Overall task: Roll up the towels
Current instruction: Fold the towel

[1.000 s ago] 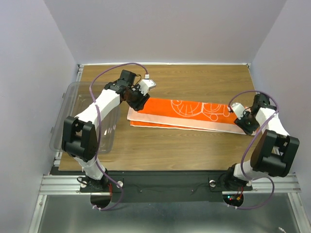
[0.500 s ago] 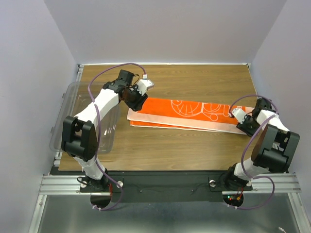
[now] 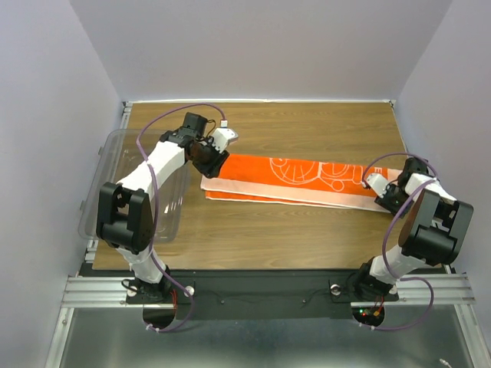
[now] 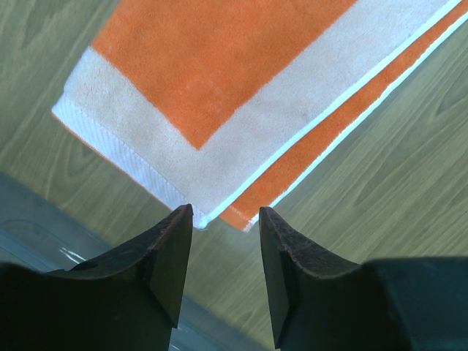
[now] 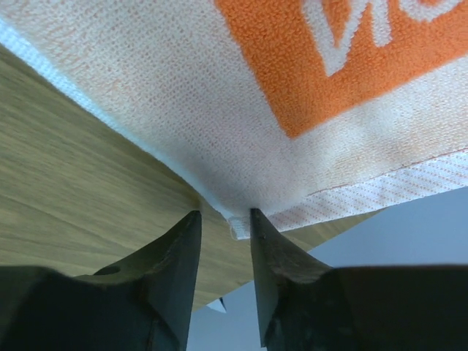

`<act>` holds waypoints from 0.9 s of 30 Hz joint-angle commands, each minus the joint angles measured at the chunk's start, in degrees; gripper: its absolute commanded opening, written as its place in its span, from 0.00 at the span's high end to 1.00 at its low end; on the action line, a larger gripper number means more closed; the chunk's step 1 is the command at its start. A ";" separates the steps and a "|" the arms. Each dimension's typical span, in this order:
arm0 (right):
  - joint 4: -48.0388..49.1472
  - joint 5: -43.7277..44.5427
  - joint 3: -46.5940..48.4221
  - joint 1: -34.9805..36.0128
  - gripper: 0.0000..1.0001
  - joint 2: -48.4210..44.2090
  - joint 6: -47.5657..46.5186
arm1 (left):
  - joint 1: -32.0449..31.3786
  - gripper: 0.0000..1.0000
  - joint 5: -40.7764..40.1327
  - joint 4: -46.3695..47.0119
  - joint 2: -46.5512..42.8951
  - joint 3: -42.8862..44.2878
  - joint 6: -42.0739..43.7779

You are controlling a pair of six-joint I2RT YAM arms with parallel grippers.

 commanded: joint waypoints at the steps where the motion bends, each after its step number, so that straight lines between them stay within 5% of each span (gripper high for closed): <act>1: 3.24 0.64 -0.93 -0.52 0.64 0.57 -1.36 | 1.84 0.47 -0.41 -0.49 -0.49 -0.53 1.21; 10: 3.95 1.96 1.35 -0.52 0.99 0.23 -0.57 | 3.07 0.49 -1.11 -0.40 -1.10 -2.55 3.58; 24: 0.08 -1.12 7.59 -0.52 0.99 -2.59 2.15 | 4.48 0.52 -2.34 -0.84 -2.34 -6.50 7.18; 27: -1.41 -0.33 8.82 -0.78 0.81 -1.10 6.45 | 4.48 0.52 -1.99 -0.76 -2.08 -6.24 6.92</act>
